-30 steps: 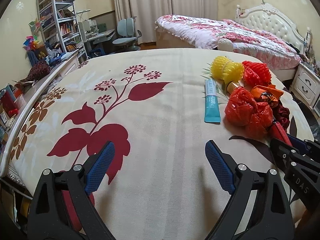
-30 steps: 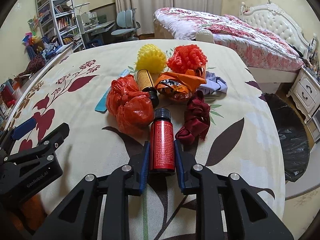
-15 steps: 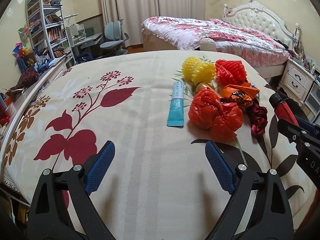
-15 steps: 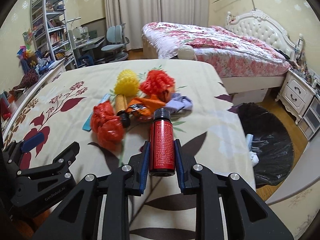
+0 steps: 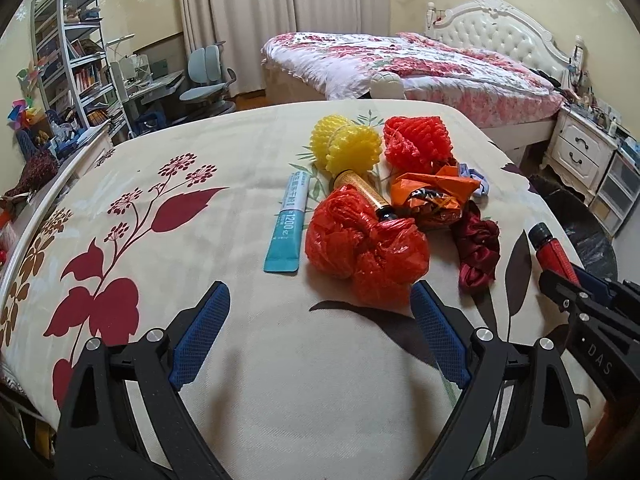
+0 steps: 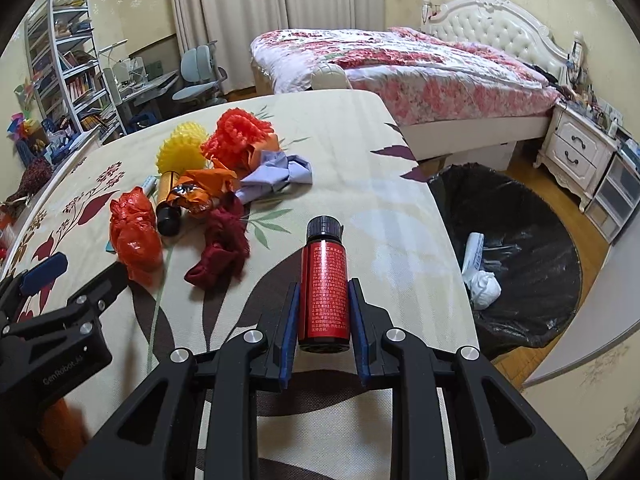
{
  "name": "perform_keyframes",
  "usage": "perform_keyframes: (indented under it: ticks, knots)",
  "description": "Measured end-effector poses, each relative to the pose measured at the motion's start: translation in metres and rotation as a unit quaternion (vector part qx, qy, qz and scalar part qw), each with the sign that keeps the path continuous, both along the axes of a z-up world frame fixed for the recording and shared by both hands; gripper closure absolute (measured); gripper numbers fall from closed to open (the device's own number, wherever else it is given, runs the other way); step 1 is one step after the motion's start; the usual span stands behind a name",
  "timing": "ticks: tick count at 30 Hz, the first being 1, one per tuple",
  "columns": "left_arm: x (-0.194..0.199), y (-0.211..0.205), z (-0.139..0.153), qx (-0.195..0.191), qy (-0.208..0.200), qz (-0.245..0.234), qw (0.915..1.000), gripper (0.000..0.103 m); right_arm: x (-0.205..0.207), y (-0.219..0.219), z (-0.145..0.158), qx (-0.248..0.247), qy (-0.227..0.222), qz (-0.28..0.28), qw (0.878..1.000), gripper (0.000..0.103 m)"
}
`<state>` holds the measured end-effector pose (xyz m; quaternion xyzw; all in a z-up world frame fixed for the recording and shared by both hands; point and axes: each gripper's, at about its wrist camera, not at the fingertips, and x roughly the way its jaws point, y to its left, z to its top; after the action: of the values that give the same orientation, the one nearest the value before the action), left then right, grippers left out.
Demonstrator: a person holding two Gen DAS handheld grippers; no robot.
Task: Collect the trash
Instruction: 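Grasp the red plastic bag with the left tool while the right tool holds the spray can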
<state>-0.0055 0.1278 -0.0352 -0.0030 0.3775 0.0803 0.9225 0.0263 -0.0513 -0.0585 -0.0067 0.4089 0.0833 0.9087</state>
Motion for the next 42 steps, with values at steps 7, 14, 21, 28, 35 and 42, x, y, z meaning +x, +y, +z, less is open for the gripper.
perform_keyframes:
  ticks: [7, 14, 21, 28, 35, 42]
  knots:
    - [0.024, -0.006, -0.002, -0.005, 0.014, -0.003, 0.9999, 0.013, 0.003, -0.004, -0.002, 0.01, 0.003, 0.003, 1.0, 0.078]
    - [0.03, -0.005, -0.003, -0.028, 0.021, -0.008, 0.9993, 0.014, 0.007, -0.008, -0.004, 0.023, 0.007, 0.008, 1.0, 0.078]
    - [0.038, -0.017, -0.006, -0.009, 0.028, -0.013, 0.9995, 0.014, 0.012, -0.013, -0.005, 0.034, 0.009, 0.01, 0.999, 0.078]
    - [0.042, -0.021, -0.011, -0.006, 0.042, -0.023, 0.9988, 0.033, 0.012, -0.015, -0.007, 0.042, 0.01, 0.014, 0.999, 0.078]
    - [0.036, -0.024, -0.009, -0.003, 0.033, -0.029, 0.999, 0.037, 0.012, -0.015, -0.006, 0.046, 0.009, 0.017, 0.999, 0.078]
    - [0.026, -0.028, -0.001, -0.011, 0.026, -0.033, 0.9991, 0.038, 0.009, -0.019, 0.0, 0.047, 0.001, 0.012, 0.999, 0.078]
